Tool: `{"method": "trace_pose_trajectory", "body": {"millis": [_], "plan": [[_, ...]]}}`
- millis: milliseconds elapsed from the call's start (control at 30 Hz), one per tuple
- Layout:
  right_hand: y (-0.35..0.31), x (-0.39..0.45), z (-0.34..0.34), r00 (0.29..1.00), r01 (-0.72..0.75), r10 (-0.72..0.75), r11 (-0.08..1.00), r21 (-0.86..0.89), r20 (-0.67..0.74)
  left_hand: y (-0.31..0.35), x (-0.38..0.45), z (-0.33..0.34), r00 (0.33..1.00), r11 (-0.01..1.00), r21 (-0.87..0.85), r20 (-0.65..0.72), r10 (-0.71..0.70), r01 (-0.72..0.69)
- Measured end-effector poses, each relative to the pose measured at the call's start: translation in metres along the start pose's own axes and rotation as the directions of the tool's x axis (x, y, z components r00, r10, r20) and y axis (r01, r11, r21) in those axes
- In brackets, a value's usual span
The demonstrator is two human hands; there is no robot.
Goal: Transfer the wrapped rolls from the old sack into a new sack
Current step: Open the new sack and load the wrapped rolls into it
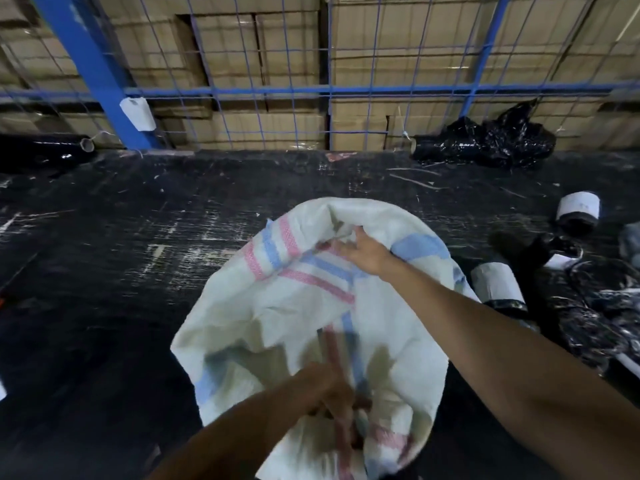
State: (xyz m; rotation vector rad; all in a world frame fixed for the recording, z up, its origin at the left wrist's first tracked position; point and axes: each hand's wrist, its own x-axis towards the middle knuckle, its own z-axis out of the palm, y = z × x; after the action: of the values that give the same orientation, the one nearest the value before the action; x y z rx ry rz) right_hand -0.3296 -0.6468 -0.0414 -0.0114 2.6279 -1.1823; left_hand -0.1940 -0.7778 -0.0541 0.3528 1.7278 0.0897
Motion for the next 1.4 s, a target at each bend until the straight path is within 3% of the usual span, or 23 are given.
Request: {"method": "trace_pose_trajectory", "body": {"millis": [33,100,167,200,267,300,367,433,467,600,700,767,833,900,967,1033,1067,1100,1167,1200,1233,1333,1400], "plan": [[-0.004,0.006,0.001,1.000,-0.003,0.002,0.997,0.077,0.002,0.009,-0.003,0.004,0.994,0.999,0.016,0.104,0.030,-0.031],[-0.015,0.006,0.003,0.997,0.052,-0.058,0.993,0.104,0.056,0.014,-0.005,0.002,0.967,0.974,0.027,0.126,0.220,-0.225],[-0.016,0.010,0.007,0.994,0.096,-0.098,0.994,0.051,0.041,-0.006,0.001,-0.030,0.913,0.936,0.020,-0.213,0.347,-0.351],[-0.017,0.008,0.008,0.993,0.115,-0.115,0.993,-0.013,0.010,-0.021,0.009,-0.045,0.825,0.921,0.084,-0.419,0.379,-0.380],[-0.013,0.008,0.018,0.988,0.133,-0.147,0.967,-0.216,-0.052,-0.048,0.016,-0.066,0.685,0.916,0.384,-0.636,0.356,-0.119],[-0.003,0.007,0.027,0.991,0.112,-0.129,0.951,-0.288,-0.039,-0.062,0.025,-0.074,0.678,0.903,0.428,-0.676,0.289,0.043],[0.024,-0.012,0.045,0.996,0.076,-0.043,0.855,-0.514,0.076,-0.089,0.035,-0.085,0.734,0.926,0.335,-0.671,0.102,0.177],[0.064,-0.045,0.051,0.966,0.101,0.141,0.566,-0.818,0.217,-0.115,0.040,-0.092,0.765,0.934,0.242,-0.642,-0.048,0.261],[0.089,-0.059,0.047,0.947,0.134,0.207,0.436,-0.890,0.244,-0.128,0.041,-0.097,0.779,0.934,0.202,-0.616,-0.113,0.295],[0.129,-0.080,0.008,0.909,0.108,0.354,0.312,-0.944,0.221,-0.162,0.030,-0.105,0.781,0.895,0.107,-0.541,-0.314,0.434],[0.092,-0.065,-0.014,0.872,0.064,0.465,0.206,-0.977,0.155,-0.151,0.050,-0.099,0.819,0.906,0.173,-0.516,-0.251,0.387],[0.064,-0.049,-0.020,0.890,-0.027,0.441,0.303,-0.953,0.115,-0.131,0.063,-0.085,0.847,0.898,0.251,-0.492,-0.202,0.361],[0.048,-0.032,-0.025,0.958,-0.194,0.286,0.559,-0.806,-0.033,-0.093,0.046,-0.055,0.923,0.894,0.347,-0.352,-0.156,0.283],[0.036,-0.014,-0.027,0.978,-0.194,0.103,0.770,-0.608,-0.181,-0.062,0.045,-0.029,0.974,0.889,0.430,-0.217,-0.066,0.156],[0.023,-0.004,-0.024,0.980,-0.127,0.020,0.827,-0.548,-0.197,-0.036,0.044,-0.020,0.992,0.937,0.336,-0.106,-0.065,0.097],[0.016,-0.003,-0.011,0.988,-0.069,-0.012,0.853,-0.517,-0.151,-0.019,0.040,-0.026,0.989,0.996,0.064,-0.138,-0.054,0.064],[0.018,-0.006,-0.002,0.990,-0.060,-0.005,0.883,-0.466,-0.138,-0.015,0.036,-0.035,0.965,1.000,0.009,-0.263,-0.001,0.004],[0.018,-0.013,0.006,0.991,-0.047,-0.010,0.910,-0.413,-0.135,-0.013,0.034,-0.045,0.872,0.998,-0.020,-0.487,0.045,-0.063],[0.041,-0.030,0.027,0.994,-0.083,0.049,0.921,-0.382,-0.096,-0.011,0.023,-0.064,0.579,0.971,-0.098,-0.814,0.049,-0.219],[0.063,-0.040,0.041,0.993,-0.119,0.110,0.897,-0.426,-0.045,-0.011,0.015,-0.071,0.460,0.924,-0.189,-0.888,-0.016,-0.333],[0.092,-0.049,0.052,0.988,-0.135,0.157,0.860,-0.493,0.003,-0.018,0.009,-0.080,0.395,0.880,-0.254,-0.915,-0.084,-0.401],[0.156,-0.093,0.056,0.907,-0.399,0.392,0.674,-0.622,-0.156,-0.063,0.001,-0.108,0.333,0.814,-0.378,-0.911,-0.243,-0.441],[0.168,-0.116,0.034,0.876,-0.448,0.412,0.506,-0.737,-0.250,-0.101,0.008,-0.127,0.320,0.829,-0.393,-0.906,-0.276,-0.397]]}}
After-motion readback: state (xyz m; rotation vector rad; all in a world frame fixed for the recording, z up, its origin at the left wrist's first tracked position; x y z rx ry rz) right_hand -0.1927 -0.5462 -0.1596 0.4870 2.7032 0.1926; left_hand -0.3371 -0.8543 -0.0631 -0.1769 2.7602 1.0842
